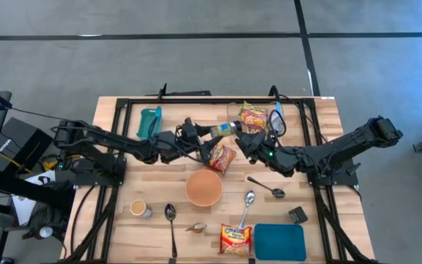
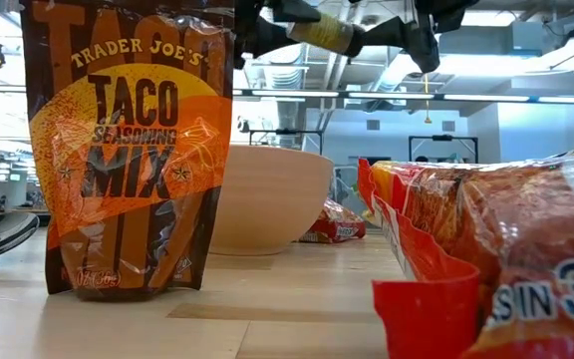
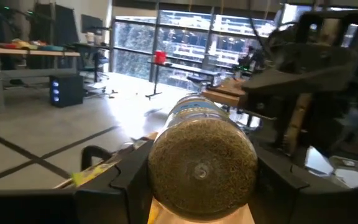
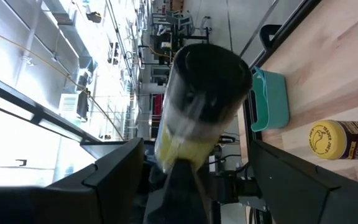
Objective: Pick & Place Food Item
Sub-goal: Put the black seasoning bottle into the dark blue bin
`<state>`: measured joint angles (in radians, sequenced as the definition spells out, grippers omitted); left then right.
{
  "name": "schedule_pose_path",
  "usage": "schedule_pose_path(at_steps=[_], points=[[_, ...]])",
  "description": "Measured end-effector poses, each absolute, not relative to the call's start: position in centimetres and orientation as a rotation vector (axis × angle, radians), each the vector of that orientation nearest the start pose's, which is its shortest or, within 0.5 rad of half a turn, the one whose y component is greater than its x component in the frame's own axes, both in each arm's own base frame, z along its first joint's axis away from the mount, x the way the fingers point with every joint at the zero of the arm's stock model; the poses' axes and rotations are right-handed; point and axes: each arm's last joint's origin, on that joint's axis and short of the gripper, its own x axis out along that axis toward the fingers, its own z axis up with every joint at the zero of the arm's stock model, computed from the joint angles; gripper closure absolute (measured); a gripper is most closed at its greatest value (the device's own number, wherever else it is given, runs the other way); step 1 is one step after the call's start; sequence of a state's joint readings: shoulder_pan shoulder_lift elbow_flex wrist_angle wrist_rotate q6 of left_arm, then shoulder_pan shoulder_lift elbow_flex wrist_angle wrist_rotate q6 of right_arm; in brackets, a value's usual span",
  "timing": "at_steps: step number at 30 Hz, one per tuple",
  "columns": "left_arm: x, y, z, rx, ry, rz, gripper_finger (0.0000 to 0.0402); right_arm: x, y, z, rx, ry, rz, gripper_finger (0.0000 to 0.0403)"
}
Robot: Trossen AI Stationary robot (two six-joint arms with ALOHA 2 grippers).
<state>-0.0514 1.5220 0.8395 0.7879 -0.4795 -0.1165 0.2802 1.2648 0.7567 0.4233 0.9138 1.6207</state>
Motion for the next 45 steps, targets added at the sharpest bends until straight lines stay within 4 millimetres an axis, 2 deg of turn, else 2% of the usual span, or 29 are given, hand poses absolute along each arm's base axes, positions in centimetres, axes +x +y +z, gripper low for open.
schedule_pose_path(at_steps=[8, 19, 40, 45], points=[[33.7, -1.2, 27.7, -0.152, -0.153, 0.396, 0.0208, 26.5, 5.2, 28.1, 1.512, -0.456, -0.546, 0.0117], [34.9, -2.4, 27.3, -0.152, -0.144, 0.36, 0.0207, 26.5, 5.0, 28.2, 1.52, -0.473, -0.543, 0.0117], [34.9, -2.6, 27.2, -0.153, -0.145, 0.35, 0.0203, 26.6, 4.6, 28.4, 1.527, -0.499, -0.545, 0.0118], [34.9, -2.6, 27.2, -0.152, -0.142, 0.35, 0.021, 26.6, 4.4, 28.4, 1.528, -0.497, -0.544, 0.0141]])
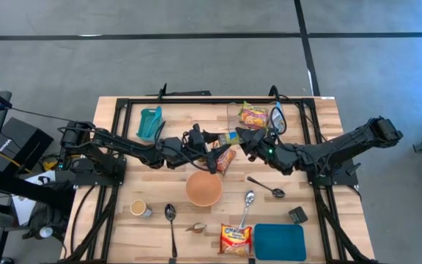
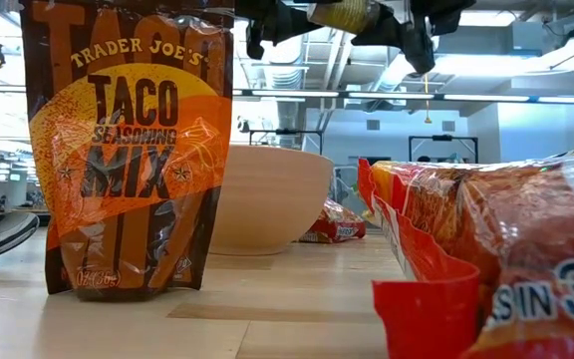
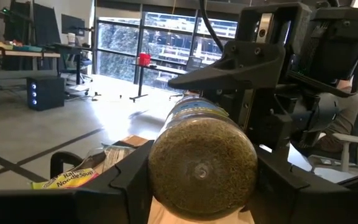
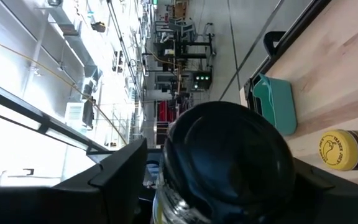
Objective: Pick & Place Food Item
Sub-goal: Put the black seasoning bottle into the dark blue bin
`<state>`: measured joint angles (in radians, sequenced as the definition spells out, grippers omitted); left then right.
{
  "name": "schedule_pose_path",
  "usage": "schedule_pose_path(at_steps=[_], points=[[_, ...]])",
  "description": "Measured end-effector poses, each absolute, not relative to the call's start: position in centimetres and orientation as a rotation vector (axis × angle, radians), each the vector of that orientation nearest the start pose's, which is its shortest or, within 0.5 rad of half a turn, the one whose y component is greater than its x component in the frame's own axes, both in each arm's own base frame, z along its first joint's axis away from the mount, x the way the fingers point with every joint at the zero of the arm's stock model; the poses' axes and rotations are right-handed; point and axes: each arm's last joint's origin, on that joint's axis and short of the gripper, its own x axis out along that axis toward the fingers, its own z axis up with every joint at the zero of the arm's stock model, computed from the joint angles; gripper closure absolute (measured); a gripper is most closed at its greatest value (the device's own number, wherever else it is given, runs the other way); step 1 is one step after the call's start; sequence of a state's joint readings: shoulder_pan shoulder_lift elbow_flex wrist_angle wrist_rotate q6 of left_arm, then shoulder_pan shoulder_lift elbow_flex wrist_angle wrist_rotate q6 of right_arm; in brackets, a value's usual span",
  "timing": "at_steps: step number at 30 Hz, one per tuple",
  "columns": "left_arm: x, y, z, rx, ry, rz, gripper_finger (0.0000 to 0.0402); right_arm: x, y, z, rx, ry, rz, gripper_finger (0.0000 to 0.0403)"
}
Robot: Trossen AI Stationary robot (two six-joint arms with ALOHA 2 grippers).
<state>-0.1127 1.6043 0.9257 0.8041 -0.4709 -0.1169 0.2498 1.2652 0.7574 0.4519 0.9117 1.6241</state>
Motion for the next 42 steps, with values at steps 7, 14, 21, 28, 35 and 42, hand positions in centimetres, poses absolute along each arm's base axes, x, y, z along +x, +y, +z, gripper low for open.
schedule_pose_path(at_steps=[7, 14, 21, 28, 35, 42], points=[[34.9, -2.6, 27.2, -0.157, -0.146, 0.351, 0.02, 26.7, 4.4, 28.3, 1.542, -0.483, -0.533, 0.021], [34.9, -2.6, 27.2, -0.175, -0.144, 0.349, 0.0192, 26.7, 4.4, 28.3, 1.546, -0.482, -0.531, 0.0203], [35.0, -2.6, 26.9, -0.189, -0.125, 0.347, 0.0141, 26.7, 4.4, 28.4, 1.551, -0.484, -0.522, 0.0204], [35.0, -2.6, 26.2, -0.169, -0.057, 0.354, 0.0132, 26.7, 4.4, 28.4, 1.533, -0.478, -0.527, 0.0211], [35.0, -2.7, 25.3, -0.216, 0.031, 0.326, 0.0131, 26.7, 4.5, 28.4, 1.525, -0.474, -0.529, 0.0211], [35.1, -2.9, 25.2, -0.224, 0.04, 0.279, 0.0131, 26.7, 4.5, 28.4, 1.524, -0.474, -0.529, 0.0211]])
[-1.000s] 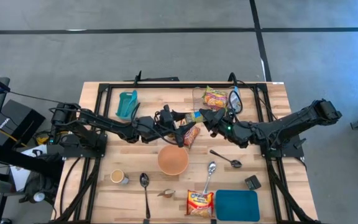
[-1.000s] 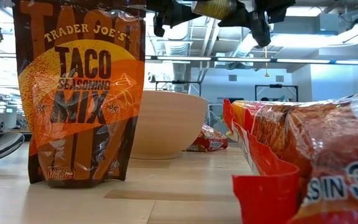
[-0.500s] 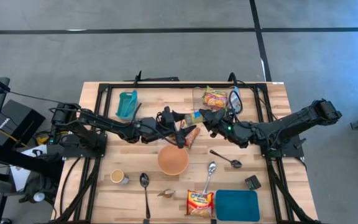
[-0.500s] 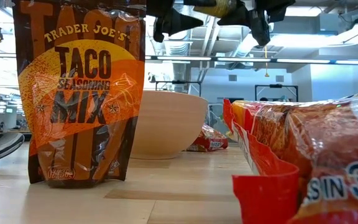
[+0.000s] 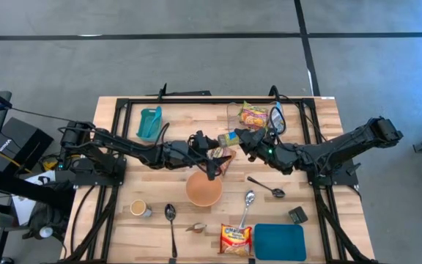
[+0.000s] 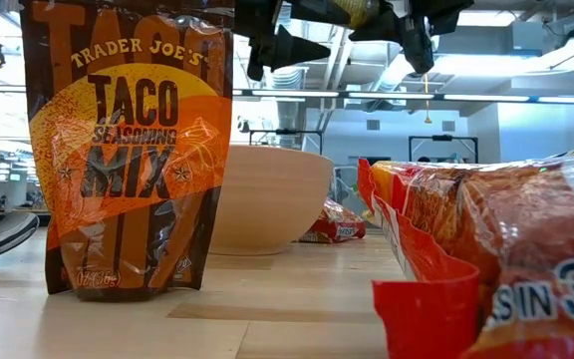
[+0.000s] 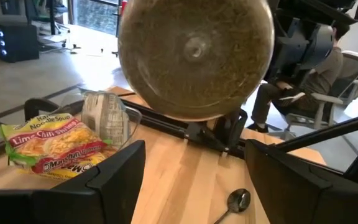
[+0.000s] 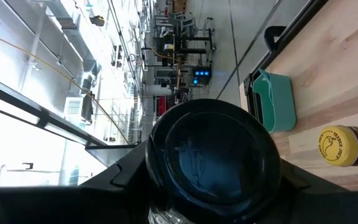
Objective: Pick & Place Food Item
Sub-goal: Put the black seasoning bottle into the dark blue bin
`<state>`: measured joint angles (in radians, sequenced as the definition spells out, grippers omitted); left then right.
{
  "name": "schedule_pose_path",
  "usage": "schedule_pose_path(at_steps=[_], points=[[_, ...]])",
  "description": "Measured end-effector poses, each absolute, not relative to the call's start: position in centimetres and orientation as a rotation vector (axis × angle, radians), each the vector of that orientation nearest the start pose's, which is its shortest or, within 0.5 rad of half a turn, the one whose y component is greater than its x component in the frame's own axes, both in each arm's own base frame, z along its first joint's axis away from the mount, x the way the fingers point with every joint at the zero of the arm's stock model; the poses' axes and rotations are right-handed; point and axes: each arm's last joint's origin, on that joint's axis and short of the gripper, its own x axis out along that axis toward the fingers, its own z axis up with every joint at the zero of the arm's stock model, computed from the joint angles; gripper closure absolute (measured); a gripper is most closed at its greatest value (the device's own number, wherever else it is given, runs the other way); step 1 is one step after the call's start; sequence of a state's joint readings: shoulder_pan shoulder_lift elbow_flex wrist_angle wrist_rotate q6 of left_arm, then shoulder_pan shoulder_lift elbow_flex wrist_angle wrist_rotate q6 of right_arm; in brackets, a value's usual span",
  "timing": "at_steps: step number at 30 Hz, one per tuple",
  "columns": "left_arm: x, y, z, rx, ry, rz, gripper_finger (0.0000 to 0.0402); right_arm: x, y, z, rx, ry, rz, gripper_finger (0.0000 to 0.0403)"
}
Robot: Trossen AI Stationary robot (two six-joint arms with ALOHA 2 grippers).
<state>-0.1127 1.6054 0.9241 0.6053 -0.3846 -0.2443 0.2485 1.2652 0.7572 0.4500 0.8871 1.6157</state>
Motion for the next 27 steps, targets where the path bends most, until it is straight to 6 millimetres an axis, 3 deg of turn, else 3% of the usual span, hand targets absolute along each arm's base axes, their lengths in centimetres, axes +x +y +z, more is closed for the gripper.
schedule_pose_path(at_steps=[13, 22, 27], points=[[34.9, -2.9, 25.1, -0.215, 0.076, 0.282, 0.0131, 26.6, 4.3, 28.6, 1.456, -0.461, -0.538, 0.0211], [33.7, -2.9, 25.4, -0.228, 0.186, 0.222, 0.0131, 27.0, 2.8, 30.5, 1.134, -0.374, -0.551, 0.0207], [32.6, -2.8, 26.4, -0.241, 0.227, 0.218, 0.0131, 27.0, 1.9, 31.4, 0.867, -0.271, -0.592, 0.0208]])
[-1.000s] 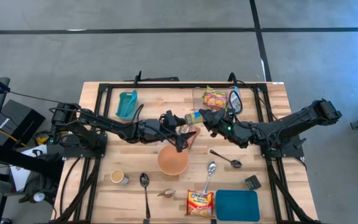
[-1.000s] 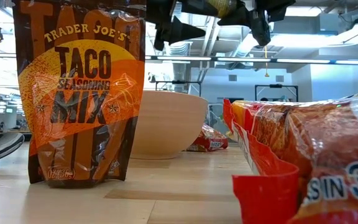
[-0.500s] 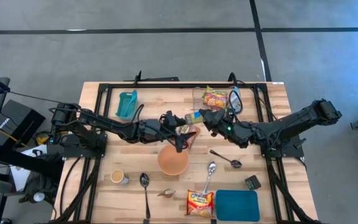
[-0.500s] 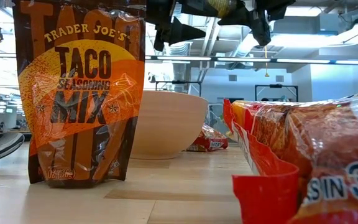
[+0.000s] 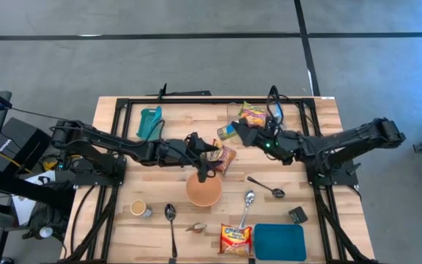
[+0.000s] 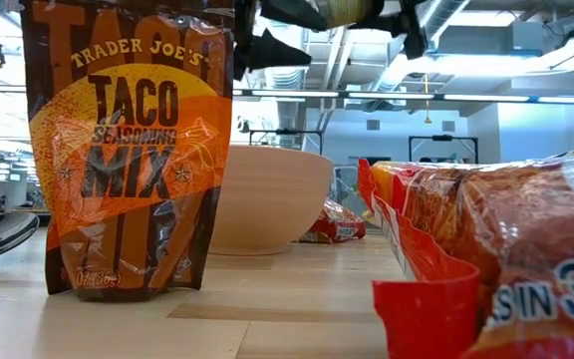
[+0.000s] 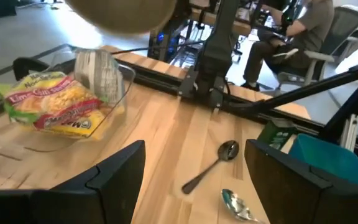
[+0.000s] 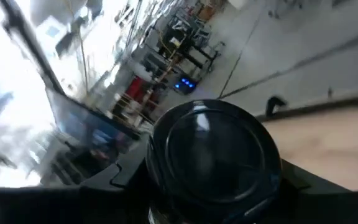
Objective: Pick & Place Food Item
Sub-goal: Put the black seasoning bottle into the dark blue bin
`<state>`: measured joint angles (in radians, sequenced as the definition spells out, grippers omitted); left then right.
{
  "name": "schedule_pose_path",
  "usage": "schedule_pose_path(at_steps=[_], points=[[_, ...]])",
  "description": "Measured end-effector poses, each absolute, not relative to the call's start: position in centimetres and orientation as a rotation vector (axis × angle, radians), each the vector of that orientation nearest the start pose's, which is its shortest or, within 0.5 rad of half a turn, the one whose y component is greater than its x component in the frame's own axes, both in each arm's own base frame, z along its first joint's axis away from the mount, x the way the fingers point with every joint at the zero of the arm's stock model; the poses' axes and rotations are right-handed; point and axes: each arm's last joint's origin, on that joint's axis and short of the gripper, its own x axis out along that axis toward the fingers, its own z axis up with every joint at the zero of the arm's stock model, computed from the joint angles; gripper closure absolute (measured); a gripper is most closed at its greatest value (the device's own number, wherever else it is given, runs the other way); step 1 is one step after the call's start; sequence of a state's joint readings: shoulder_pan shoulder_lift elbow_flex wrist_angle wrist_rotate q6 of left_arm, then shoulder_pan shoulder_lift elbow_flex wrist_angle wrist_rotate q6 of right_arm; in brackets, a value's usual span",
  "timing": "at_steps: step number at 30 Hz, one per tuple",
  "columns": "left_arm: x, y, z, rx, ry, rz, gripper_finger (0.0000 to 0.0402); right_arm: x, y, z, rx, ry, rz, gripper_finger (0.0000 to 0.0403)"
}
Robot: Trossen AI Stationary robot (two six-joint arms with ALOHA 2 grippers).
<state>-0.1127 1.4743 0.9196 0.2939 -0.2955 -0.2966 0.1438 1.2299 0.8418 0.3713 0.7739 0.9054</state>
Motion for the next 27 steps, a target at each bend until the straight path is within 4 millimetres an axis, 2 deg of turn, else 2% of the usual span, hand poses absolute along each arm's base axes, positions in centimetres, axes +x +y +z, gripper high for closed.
schedule_pose_path(at_steps=[4, 10, 20, 27], points=[[31.5, -2.7, 27.4, -0.238, 0.241, 0.221, 0.0131, 26.8, 1.4, 31.8, 0.645, -0.104, -0.638, 0.0205], [30.2, -2.6, 28.9, -0.242, 0.22, 0.219, 0.0131, 26.5, 1.1, 32.0, 0.427, 0.131, -0.671, 0.0202], [29.7, -2.5, 29.6, -0.247, 0.198, 0.218, 0.0131, 26.5, 1.0, 31.7, 0.432, 0.299, -0.479, 0.0201], [29.7, -2.4, 29.5, -0.245, 0.203, 0.227, 0.0131, 26.0, 1.1, 30.8, 0.402, 0.416, -0.482, 0.02]])
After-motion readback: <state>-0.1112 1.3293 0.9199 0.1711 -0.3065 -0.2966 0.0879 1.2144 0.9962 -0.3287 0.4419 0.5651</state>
